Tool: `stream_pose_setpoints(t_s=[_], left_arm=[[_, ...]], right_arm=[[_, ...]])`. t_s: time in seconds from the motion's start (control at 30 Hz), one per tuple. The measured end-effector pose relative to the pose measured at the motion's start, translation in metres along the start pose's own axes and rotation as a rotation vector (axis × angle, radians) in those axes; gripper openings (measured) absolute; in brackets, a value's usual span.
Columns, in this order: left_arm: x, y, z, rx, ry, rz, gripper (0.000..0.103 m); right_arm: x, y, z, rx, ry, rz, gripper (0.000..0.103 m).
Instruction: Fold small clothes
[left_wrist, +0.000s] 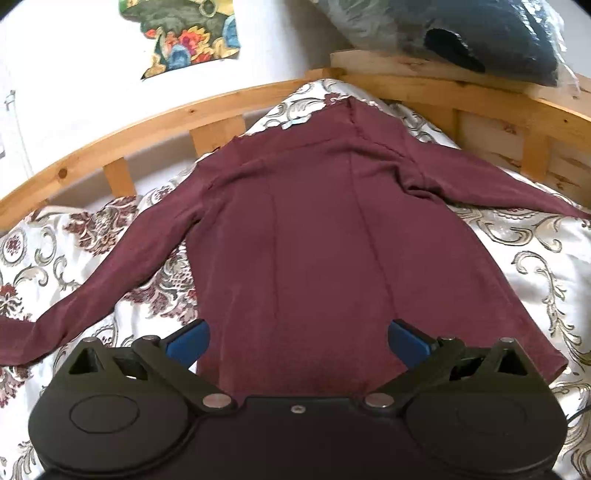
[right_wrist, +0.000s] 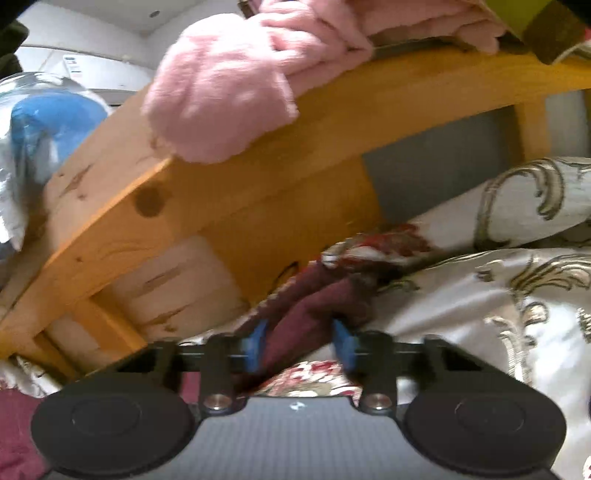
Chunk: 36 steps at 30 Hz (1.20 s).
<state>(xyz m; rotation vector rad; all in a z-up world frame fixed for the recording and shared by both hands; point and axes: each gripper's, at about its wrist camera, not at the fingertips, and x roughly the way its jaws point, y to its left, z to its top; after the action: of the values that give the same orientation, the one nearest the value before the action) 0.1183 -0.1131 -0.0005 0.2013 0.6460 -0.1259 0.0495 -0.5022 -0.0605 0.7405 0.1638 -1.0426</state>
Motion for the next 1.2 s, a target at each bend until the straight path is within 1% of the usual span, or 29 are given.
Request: stream_pose_setpoints(t_s=[0.03,0.1,0.13,0.2,0.3,0.37,0.43,0.47,0.57,0.63,0.77,0.87,0.93,1.03,1.13,1.2], left_arm=[[0.001,0.002,0.000,-0.013,0.005,0.001,0.102],[0.003,0.007,-0.001,-0.036,0.018,0.006,0.102],[0.004,0.009,-0.001,-0.043,0.026,0.013,0.102],[0.007,0.013,-0.001,-0.056,0.041,0.031,0.102],[0.005,0.022,-0.003,-0.091,0.037,0.033,0.102],[0.004,0.029,-0.003,-0.114,0.033,0.024,0.102],[0.003,0.035,-0.003,-0.129,0.030,0.024,0.102],[0.003,0.037,-0.003,-0.134,0.028,0.025,0.102],[0.001,0.045,-0.004,-0.159,0.019,0.036,0.102],[0.000,0.050,-0.003,-0.182,0.014,0.040,0.102],[-0.004,0.060,-0.002,-0.227,-0.011,0.058,0.102],[-0.010,0.064,-0.001,-0.243,-0.052,0.087,0.102],[-0.015,0.067,0.001,-0.255,-0.087,0.108,0.102],[-0.023,0.073,0.003,-0.281,-0.136,0.148,0.102],[-0.027,0.076,0.005,-0.317,-0.161,0.169,0.102],[-0.027,0.077,0.005,-0.330,-0.164,0.179,0.102]], right_arm=[[0.001,-0.003,0.001,0.002,0.000,0.001,0.020],[-0.001,-0.005,0.001,0.010,-0.009,0.009,0.016],[-0.004,-0.004,0.000,0.003,-0.017,0.015,0.013],[-0.013,0.001,-0.005,-0.033,-0.054,0.040,0.009],[-0.031,0.021,-0.012,-0.146,-0.153,0.085,0.007],[-0.045,0.039,-0.017,-0.250,-0.229,0.143,0.007],[-0.062,0.059,-0.025,-0.359,-0.307,0.217,0.007],[-0.072,0.071,-0.031,-0.421,-0.344,0.273,0.007],[-0.102,0.106,-0.053,-0.598,-0.433,0.455,0.006],[-0.121,0.127,-0.073,-0.723,-0.464,0.593,0.006],[-0.156,0.160,-0.122,-0.952,-0.475,0.840,0.006],[-0.182,0.167,-0.160,-1.101,-0.456,0.986,0.006],[-0.195,0.167,-0.180,-1.160,-0.427,1.060,0.006],[-0.212,0.160,-0.201,-1.239,-0.362,1.161,0.005],[-0.217,0.152,-0.214,-1.319,-0.278,1.231,0.005],[-0.220,0.144,-0.221,-1.367,-0.244,1.257,0.005]])
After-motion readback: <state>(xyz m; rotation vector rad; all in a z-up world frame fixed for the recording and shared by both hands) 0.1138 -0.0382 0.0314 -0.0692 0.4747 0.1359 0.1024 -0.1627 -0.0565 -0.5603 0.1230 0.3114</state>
